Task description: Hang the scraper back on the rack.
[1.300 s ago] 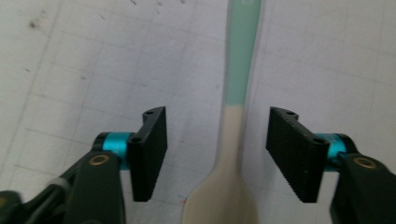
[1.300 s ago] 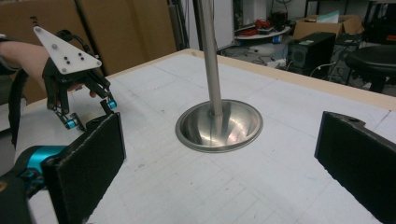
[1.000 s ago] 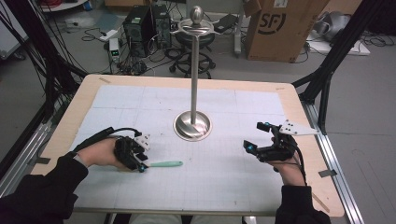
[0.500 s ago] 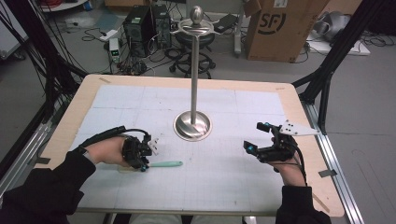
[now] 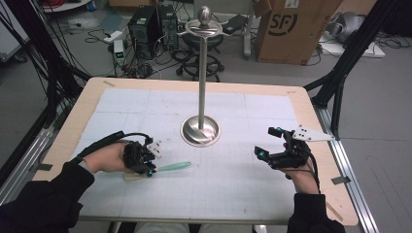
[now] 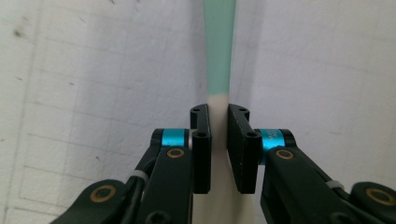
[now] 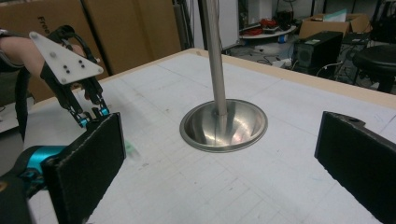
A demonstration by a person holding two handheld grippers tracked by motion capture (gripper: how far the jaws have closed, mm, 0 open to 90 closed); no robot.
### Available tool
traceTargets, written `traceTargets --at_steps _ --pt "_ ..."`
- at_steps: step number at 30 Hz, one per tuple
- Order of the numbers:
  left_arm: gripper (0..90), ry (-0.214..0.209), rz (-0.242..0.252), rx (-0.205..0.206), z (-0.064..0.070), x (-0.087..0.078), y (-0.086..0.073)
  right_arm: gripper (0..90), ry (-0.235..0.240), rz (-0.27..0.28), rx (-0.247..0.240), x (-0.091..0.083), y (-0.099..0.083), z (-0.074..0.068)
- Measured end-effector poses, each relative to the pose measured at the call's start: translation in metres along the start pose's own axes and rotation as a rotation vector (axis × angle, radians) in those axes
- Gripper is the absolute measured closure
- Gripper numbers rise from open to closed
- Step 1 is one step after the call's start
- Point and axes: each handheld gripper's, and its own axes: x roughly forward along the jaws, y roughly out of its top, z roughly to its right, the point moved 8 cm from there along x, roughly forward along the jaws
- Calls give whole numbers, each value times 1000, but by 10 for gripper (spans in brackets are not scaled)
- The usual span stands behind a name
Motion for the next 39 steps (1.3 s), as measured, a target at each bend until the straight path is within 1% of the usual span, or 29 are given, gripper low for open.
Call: traceTargets --at_steps 2,4,5,7,8,10,13,14,16,20,21,24,25,26,27,28,31,33,34,37,39 --pt "802 -1 51 -23 1 -7 0 7 -1 1 0 0 0 0" --pt "802 -6 122 -54 2 -14 1 7 -5 2 -1 -1 0 1" --pt "802 -4 149 -67 2 -18 1 7 -6 1 -1 -1 0 1" --pt "802 -9 208 -108 1 -25 0 7 -5 0 -1 0 0 1" --pt "802 -1 239 -119 -1 -29 0 7 -4 -2 -4 0 0 1" --pt "802 4 306 -156 -3 -36 0 7 -3 -1 -6 0 0 0" --pt "802 12 429 -212 -6 -45 3 7 -4 0 -3 0 0 0" --pt "802 22 454 -222 -8 -48 3 7 -4 1 -4 0 0 1" --pt "802 23 517 -256 -9 -52 5 7 -5 3 -4 0 0 1" --pt "802 64 596 -280 -14 -59 6 7 -5 3 -5 -1 0 1" --pt "802 68 619 -289 -15 -61 6 7 -5 3 -4 -1 0 1" --pt "802 103 696 -319 -20 -68 9 7 -4 5 -5 0 0 1" --pt "802 126 719 -328 -22 -71 10 7 -4 5 -5 0 0 1" --pt "802 162 734 -336 -25 -73 11 7 -5 4 -4 0 0 1" --pt "802 208 741 -346 -28 -76 11 7 -6 4 -3 0 0 1" --pt "802 235 752 -353 -31 -78 12 7 -5 4 -3 0 0 1" --pt "802 241 821 -380 -35 -88 16 7 -6 4 -5 0 0 1" --pt "802 225 852 -383 -36 -94 20 7 -3 -1 -1 0 0 1" --pt "802 218 865 -383 -36 -97 22 7 -3 -1 -2 0 0 1" --pt "802 199 891 -356 -38 -105 30 7 -3 0 -2 0 0 1" --pt "802 194 902 -354 -39 -110 34 7 -4 0 0 0 0 1"
